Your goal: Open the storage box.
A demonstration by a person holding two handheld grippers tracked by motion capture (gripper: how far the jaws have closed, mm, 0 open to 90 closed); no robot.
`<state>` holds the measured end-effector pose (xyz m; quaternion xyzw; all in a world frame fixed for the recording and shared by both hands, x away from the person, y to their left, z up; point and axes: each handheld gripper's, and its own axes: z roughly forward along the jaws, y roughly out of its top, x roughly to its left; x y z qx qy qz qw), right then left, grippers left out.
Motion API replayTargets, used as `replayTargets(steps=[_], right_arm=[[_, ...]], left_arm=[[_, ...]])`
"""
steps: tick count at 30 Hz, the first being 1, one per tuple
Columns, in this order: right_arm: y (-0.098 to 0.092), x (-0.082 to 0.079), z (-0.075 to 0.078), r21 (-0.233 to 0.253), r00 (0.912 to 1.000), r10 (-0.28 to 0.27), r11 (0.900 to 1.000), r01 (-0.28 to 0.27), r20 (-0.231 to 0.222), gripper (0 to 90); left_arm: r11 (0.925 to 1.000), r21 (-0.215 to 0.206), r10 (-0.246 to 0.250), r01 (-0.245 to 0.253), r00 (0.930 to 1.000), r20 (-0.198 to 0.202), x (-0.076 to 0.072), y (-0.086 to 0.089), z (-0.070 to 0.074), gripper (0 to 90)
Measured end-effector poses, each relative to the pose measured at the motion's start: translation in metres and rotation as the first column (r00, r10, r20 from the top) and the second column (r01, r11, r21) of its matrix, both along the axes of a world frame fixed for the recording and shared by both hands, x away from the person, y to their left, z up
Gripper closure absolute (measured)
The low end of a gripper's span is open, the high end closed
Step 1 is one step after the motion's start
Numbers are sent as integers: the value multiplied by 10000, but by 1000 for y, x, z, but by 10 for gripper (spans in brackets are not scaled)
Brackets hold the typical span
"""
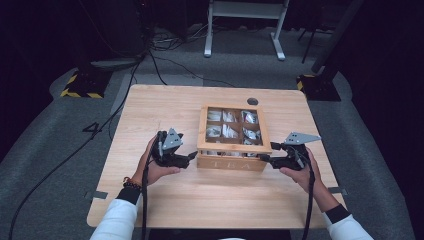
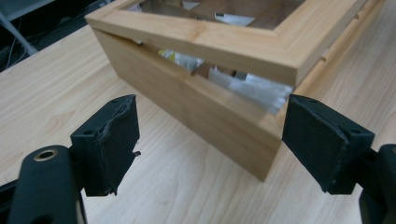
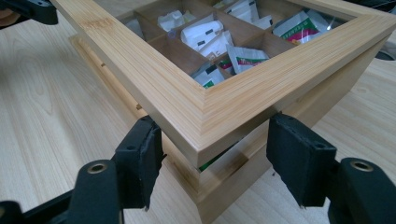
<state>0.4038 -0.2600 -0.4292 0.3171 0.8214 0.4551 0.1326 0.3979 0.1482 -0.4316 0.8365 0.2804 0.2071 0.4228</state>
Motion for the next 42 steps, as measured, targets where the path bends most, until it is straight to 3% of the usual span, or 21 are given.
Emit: replayTargets(steps=[4, 10, 12, 21, 30, 37, 42], right_arm=[[-1, 1, 4, 147, 10000, -42, 9999, 42, 15, 369], [-2, 3, 8, 257, 9999, -111, 9996, 109, 70, 375], [-1, 4, 9, 240, 9999, -139, 9996, 137, 97, 375], [1, 6, 11, 186, 9993, -285, 9994, 280, 249, 376], [-1, 4, 17, 377, 9991, -103, 9993, 88, 405, 354], [-15, -4, 12, -171, 9992, 57, 9998, -50, 390, 332], [-34, -6, 2, -346, 9996, -200, 9992, 207, 203, 325]], left_arm=[[9999, 136, -27, 21, 9991, 434, 5, -10, 5, 201], [9990, 312, -326, 310, 9982, 510, 12, -20, 11, 198], [9979, 544, -384, 344, 9965, 748, 12, -24, 12, 206], [9943, 879, -705, 601, 9901, 1211, 18, -40, 17, 232], [9968, 495, -696, 624, 9848, 1591, 22, -42, 30, 266], [9974, 20, -714, 724, 9772, 2000, 29, -41, 49, 397], [9961, -207, -802, 855, 9789, 1882, 37, -40, 59, 447]])
